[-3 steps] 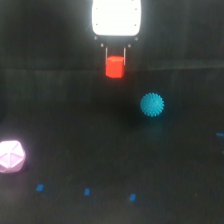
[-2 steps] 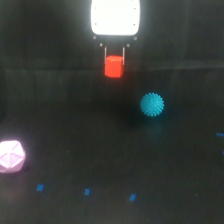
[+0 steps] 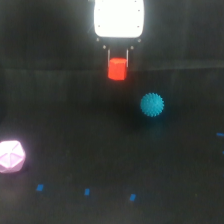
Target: Pick up the red object from the table
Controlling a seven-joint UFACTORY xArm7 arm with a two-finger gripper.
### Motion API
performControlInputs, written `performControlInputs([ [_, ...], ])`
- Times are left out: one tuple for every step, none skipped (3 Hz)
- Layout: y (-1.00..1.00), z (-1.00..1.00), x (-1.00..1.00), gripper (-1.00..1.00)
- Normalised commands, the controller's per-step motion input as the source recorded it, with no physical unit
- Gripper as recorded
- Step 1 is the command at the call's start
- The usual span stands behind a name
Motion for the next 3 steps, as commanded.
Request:
performControlInputs([
  [0.03, -0.17, -0.06, -1.00],
  [0.32, 0.72, -0.08, -1.00],
  [0.09, 0.18, -0.10, -0.97],
])
